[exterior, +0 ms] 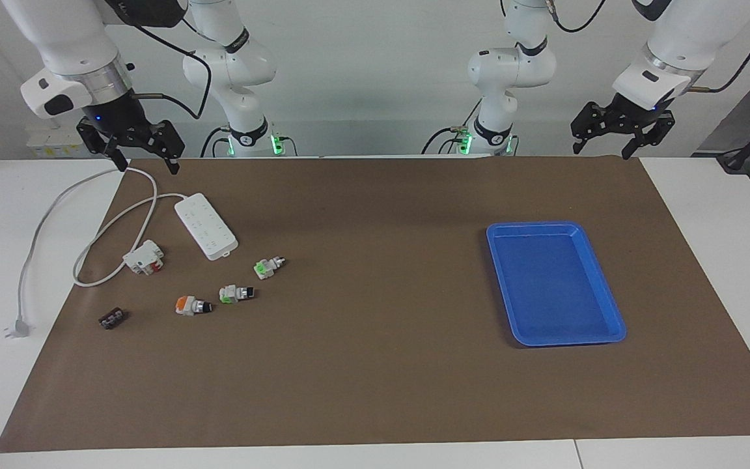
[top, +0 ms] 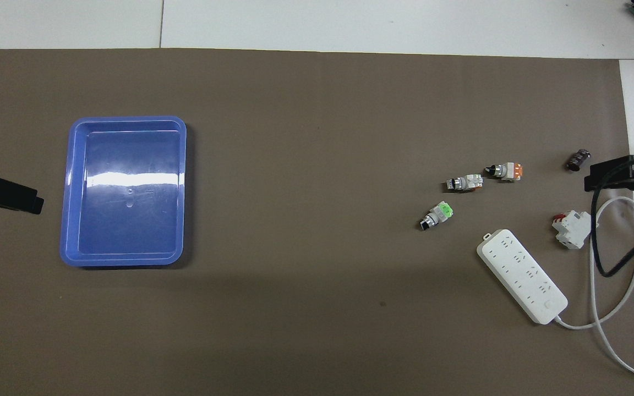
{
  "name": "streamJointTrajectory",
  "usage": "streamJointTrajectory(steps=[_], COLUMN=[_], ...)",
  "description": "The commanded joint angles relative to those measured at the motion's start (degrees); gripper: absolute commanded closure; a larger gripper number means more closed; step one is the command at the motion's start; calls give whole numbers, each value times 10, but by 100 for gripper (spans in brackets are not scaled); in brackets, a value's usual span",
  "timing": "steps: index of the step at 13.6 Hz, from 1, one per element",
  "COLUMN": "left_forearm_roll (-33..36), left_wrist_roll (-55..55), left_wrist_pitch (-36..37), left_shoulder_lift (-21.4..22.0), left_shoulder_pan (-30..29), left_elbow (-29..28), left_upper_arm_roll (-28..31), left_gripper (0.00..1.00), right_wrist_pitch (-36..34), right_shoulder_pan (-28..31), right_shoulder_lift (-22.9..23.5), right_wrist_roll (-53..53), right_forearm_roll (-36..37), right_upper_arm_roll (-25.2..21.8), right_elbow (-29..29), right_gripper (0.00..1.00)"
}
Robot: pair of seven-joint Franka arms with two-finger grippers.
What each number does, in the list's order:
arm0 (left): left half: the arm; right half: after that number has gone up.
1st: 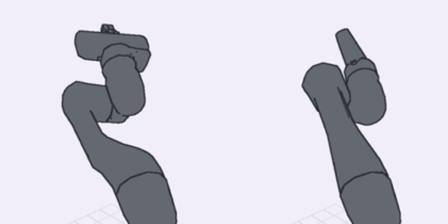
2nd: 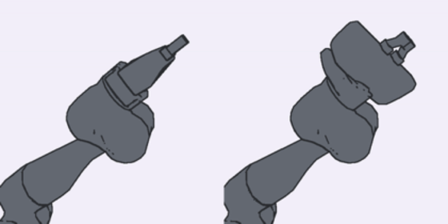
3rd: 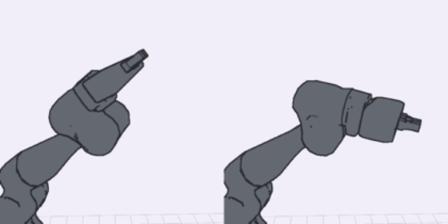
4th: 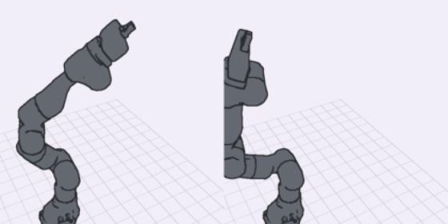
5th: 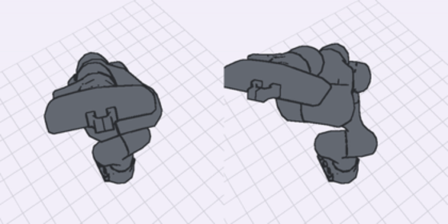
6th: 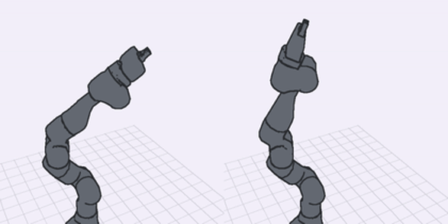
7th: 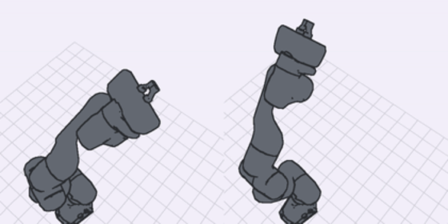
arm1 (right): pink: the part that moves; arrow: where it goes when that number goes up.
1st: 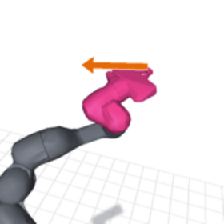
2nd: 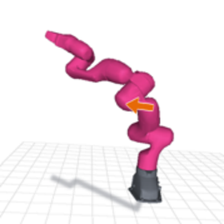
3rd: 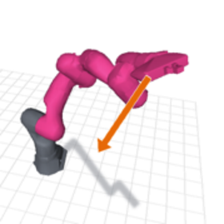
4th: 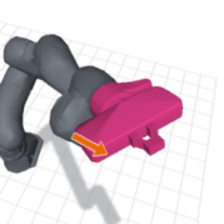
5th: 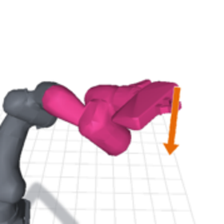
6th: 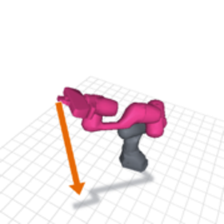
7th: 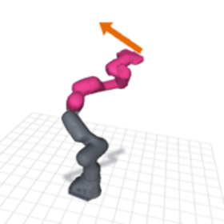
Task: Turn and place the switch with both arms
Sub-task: 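Move the right gripper toward the green-tipped switch module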
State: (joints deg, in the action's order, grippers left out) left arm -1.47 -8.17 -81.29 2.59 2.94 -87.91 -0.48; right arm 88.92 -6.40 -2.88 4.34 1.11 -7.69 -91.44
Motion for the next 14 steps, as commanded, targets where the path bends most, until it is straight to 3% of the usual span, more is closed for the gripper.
streamJointTrajectory(steps=[1, 9, 14], left_forearm_roll=[9, 9, 9], left_wrist_roll=[-2, -2, -2], left_wrist_pitch=[1, 1, 1], left_shoulder_lift=[15, 15, 15], left_shoulder_pan=[11, 11, 11], left_elbow=[-16, -16, -16], left_upper_arm_roll=[8, 8, 8], left_gripper=[0, 0, 0], right_wrist_pitch=[1, 39, 69], right_shoulder_pan=[2, 11, 7], right_shoulder_lift=[-8, -21, -21], right_wrist_roll=[1, 16, 292], right_forearm_roll=[7, 7, 5], right_upper_arm_roll=[1, -3, 1], right_elbow=[-10, -38, -68], right_gripper=[0, 0, 0])
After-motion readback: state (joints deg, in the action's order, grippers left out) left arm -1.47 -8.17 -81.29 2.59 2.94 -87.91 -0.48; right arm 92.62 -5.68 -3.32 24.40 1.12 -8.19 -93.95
